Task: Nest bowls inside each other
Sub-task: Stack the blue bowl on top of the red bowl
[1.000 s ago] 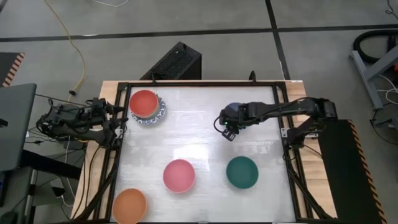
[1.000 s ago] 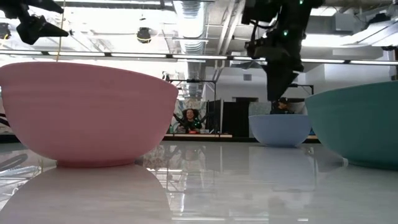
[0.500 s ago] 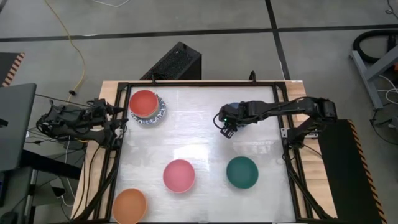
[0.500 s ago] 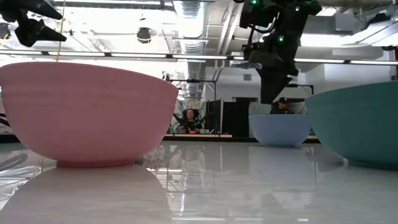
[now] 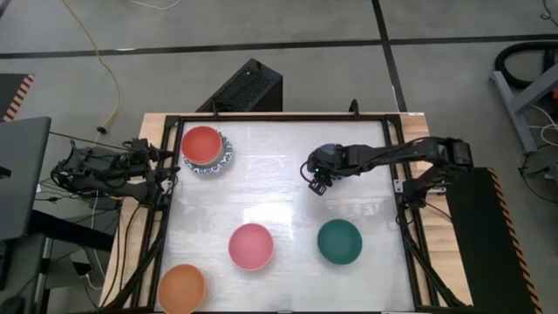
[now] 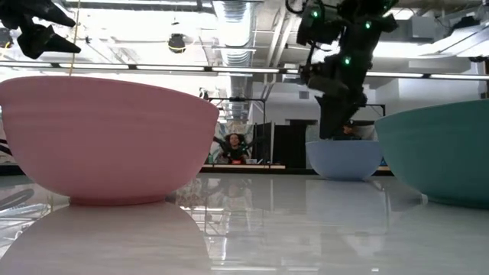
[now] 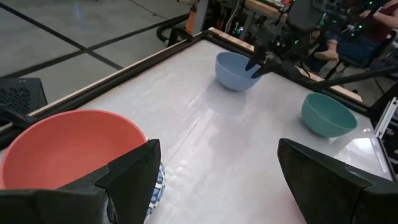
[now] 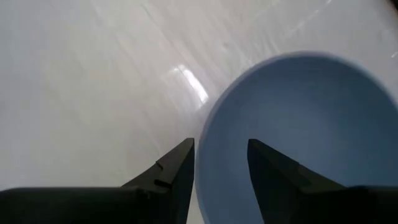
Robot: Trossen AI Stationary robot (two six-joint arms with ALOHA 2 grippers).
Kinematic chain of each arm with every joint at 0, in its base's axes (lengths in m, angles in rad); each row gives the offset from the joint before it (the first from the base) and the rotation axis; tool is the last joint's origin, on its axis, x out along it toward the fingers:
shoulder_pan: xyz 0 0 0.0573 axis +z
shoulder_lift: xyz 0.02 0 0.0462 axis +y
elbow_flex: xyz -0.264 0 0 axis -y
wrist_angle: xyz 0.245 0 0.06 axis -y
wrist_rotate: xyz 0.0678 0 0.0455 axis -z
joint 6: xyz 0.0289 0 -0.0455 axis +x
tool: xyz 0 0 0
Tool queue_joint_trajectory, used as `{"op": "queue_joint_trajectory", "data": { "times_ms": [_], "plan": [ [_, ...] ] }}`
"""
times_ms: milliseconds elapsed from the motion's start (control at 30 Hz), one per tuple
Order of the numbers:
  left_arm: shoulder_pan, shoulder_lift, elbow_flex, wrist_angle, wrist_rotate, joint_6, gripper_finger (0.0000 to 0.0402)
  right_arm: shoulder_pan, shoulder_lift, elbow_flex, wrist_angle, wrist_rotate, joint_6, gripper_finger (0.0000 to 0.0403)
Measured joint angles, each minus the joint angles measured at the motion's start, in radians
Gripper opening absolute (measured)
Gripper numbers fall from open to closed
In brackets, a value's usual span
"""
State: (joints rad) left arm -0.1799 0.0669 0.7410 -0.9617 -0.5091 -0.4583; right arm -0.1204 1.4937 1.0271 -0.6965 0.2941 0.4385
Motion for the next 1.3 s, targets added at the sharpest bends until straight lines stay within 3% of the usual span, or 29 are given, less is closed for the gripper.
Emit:
{"op": "queue_joint_trajectory", "data": {
  "times_ms": [367, 467, 633, 833, 933, 1100, 1300],
  "plan": [
    [0.000, 0.000, 0.000, 0.001, -0.014, -0.008, 0.0314, 0.000, 0.000, -0.078, 0.040, -0.003, 0.031, 0.0157],
    [0.000, 0.000, 0.000, 0.002, -0.018, -0.009, 0.0314, 0.000, 0.000, -0.105, 0.050, -0.003, 0.027, 0.0121],
    [0.000, 0.000, 0.000, 0.001, -0.015, -0.009, 0.0314, 0.000, 0.000, -0.119, 0.069, 0.006, 0.025, 0.0023],
    [0.000, 0.000, 0.000, 0.000, -0.020, 0.006, 0.0314, -0.005, 0.000, -0.093, 0.155, 0.047, -0.046, 0.0010],
    [0.000, 0.000, 0.000, 0.000, -0.021, 0.011, 0.0314, -0.012, 0.000, -0.067, 0.282, 0.092, -0.117, 0.0008],
    [0.000, 0.000, 0.000, -0.001, -0.030, 0.041, 0.0314, -0.034, 0.000, -0.034, 0.636, 0.098, -0.297, 0.0008],
    [0.000, 0.000, 0.000, -0.001, -0.047, 0.055, 0.0314, -0.047, 0.000, -0.034, 1.020, 0.031, -0.493, 0.0008]
  ]
}}
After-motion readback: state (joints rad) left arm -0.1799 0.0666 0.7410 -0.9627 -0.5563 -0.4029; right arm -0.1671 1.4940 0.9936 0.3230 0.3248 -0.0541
